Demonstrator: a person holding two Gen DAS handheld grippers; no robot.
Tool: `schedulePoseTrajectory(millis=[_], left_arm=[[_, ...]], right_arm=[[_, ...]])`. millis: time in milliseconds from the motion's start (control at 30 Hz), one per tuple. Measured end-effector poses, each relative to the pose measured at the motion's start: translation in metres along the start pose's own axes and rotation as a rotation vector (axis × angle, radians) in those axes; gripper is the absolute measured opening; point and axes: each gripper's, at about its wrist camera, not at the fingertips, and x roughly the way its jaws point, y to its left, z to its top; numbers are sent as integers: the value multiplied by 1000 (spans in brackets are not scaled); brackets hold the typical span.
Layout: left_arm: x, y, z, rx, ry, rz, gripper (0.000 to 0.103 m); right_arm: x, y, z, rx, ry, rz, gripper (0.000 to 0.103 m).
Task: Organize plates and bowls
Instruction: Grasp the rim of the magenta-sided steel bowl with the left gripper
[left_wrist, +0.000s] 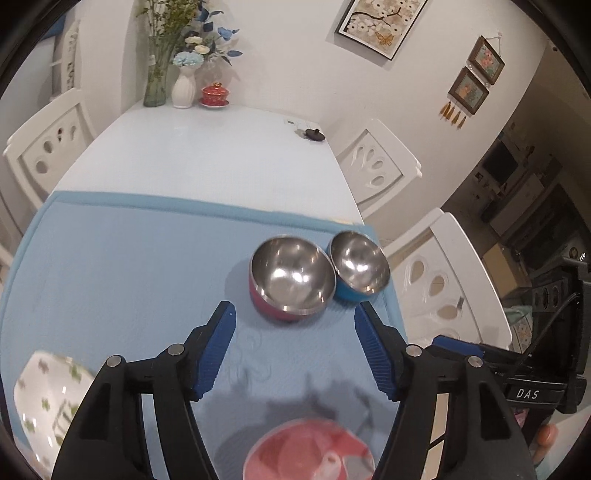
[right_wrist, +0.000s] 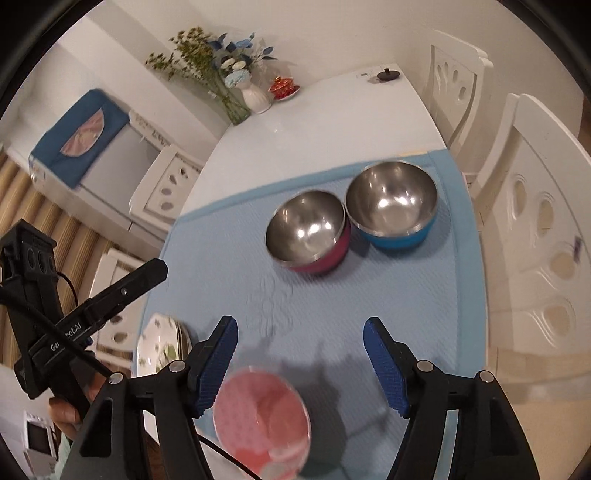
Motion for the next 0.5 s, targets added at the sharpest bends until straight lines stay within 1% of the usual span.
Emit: schedulePoseTrajectory(millis=[133, 200, 267, 300, 400, 500], left_arm=[[32, 11, 21, -18, 25, -37, 65], [59, 20, 30, -38, 61, -46, 63], [80, 28, 33, -52, 94, -63, 61], [98, 34, 34, -65, 126, -72, 60], [133, 46, 32, -81, 185, -78, 55], [155, 54, 28, -92, 219, -87, 53]], right_arm=[[19, -5, 26, 35, 6, -8, 69], [33, -9, 38, 48, 16, -23, 68], [49, -15, 47, 66, 41, -26, 68], [57, -18, 51, 74, 51, -27, 68], [87, -33, 57, 123, 98, -26, 68], [111, -43, 60, 167, 134, -12, 65]])
